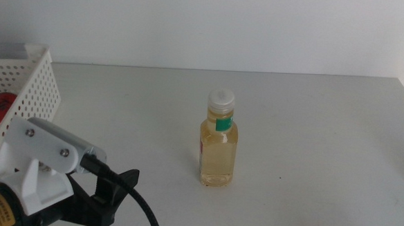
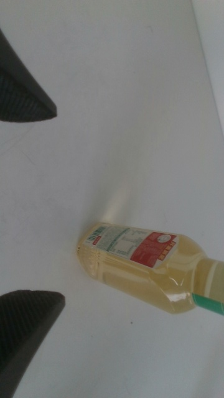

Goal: Use arms to grab the bottles and put them into the dustbin to the left of the table.

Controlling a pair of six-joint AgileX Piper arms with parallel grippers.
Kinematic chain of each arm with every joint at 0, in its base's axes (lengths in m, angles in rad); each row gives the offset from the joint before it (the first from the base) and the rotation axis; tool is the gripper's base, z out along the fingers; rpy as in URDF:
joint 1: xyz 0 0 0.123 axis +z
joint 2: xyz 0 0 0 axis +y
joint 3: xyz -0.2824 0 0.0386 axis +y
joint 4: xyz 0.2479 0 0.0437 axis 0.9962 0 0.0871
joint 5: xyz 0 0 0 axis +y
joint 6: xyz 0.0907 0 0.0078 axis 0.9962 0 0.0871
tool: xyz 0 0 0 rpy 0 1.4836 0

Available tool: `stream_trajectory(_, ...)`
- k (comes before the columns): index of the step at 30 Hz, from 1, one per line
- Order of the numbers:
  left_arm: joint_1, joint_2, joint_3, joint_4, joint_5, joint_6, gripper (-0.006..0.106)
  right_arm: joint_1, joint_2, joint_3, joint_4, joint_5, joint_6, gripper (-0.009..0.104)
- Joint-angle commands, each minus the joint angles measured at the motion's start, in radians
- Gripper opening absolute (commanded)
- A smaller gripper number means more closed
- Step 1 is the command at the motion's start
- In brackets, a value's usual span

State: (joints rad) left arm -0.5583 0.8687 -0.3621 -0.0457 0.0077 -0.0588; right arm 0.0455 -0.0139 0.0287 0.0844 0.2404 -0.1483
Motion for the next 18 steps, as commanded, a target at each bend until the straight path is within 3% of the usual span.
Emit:
stream_trajectory(1,-0.011,-0.012,0.017,0.003,-0.173,-0.019,0.091,-0.005,-0.021,-0.010,-0.012,-0.072,-0.004,0.062)
stream_trajectory(13,-0.010,-0.012,0.069,0.024,-0.242,-0.012,0.091,-0.005,-0.021,-0.010,-0.012,-0.072,-0.004,0.062)
stream_trajectory(16,-0.010,-0.012,0.069,0.113,-0.275,0.001,0.091,-0.005,-0.021,-0.010,-0.012,-0.072,-0.004,0.062)
stream_trajectory(18,-0.010,0.001,0.069,0.221,-0.297,0.000,0.091,-0.005,-0.021,-0.010,-0.012,-0.072,-0.004,0.062)
